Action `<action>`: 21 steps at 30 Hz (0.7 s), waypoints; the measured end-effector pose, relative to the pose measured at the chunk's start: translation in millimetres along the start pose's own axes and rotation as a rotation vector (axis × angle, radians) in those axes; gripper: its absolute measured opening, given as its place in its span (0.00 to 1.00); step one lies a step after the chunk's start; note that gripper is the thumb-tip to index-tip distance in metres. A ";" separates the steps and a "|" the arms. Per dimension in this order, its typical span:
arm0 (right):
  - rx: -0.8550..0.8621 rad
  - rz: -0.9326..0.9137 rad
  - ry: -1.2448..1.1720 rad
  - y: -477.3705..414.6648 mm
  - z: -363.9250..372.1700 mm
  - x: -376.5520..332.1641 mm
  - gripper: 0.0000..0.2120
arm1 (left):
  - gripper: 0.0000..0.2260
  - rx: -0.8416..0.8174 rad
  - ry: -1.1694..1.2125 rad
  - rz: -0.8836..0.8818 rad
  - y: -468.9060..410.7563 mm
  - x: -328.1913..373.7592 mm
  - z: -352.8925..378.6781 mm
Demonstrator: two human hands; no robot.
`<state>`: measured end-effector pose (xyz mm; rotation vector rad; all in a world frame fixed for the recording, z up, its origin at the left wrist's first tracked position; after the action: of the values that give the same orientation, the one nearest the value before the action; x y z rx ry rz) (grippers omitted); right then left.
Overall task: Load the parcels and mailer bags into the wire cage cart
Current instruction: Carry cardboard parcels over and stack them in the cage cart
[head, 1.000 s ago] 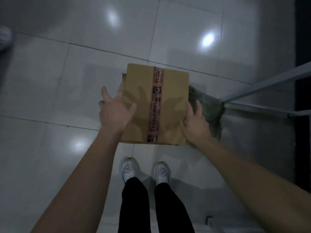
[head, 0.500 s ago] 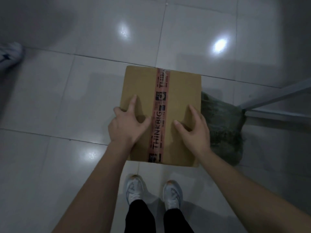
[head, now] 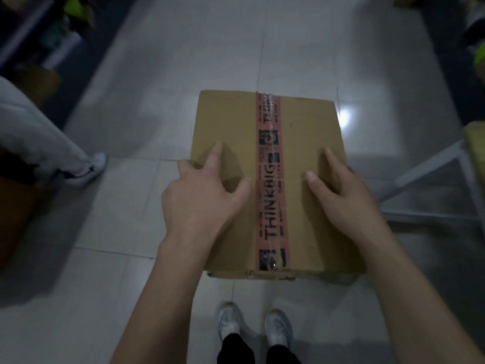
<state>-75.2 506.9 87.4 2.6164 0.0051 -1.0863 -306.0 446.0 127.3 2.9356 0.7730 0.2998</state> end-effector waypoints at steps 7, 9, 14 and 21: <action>0.012 -0.102 0.124 68.7 -105.3 -95.9 0.31 | 0.32 0.052 0.122 -0.076 57.3 23.1 -133.5; 0.018 -0.114 0.205 88.4 -125.6 -118.7 0.32 | 0.33 0.067 0.115 -0.092 75.3 24.1 -161.4; 0.067 -0.145 0.293 137.4 -160.7 -155.0 0.31 | 0.36 0.110 0.113 -0.077 111.0 17.1 -203.4; 0.153 -0.137 0.307 218.2 -162.7 -159.8 0.33 | 0.40 0.157 0.067 -0.077 183.1 9.0 -238.8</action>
<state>-50.5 362.9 367.2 2.9336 0.1781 -0.7396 -261.5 300.6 387.2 3.0449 0.9577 0.3483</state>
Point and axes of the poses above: each hand's wrist, its own y-axis away from the middle knuckle, its own z-axis out of the palm, x = y × z, the point moved 3 cm from there along -y, towards the middle knuckle, and after that the axes turned 4 degrees about -z, right-handed, at the moved point
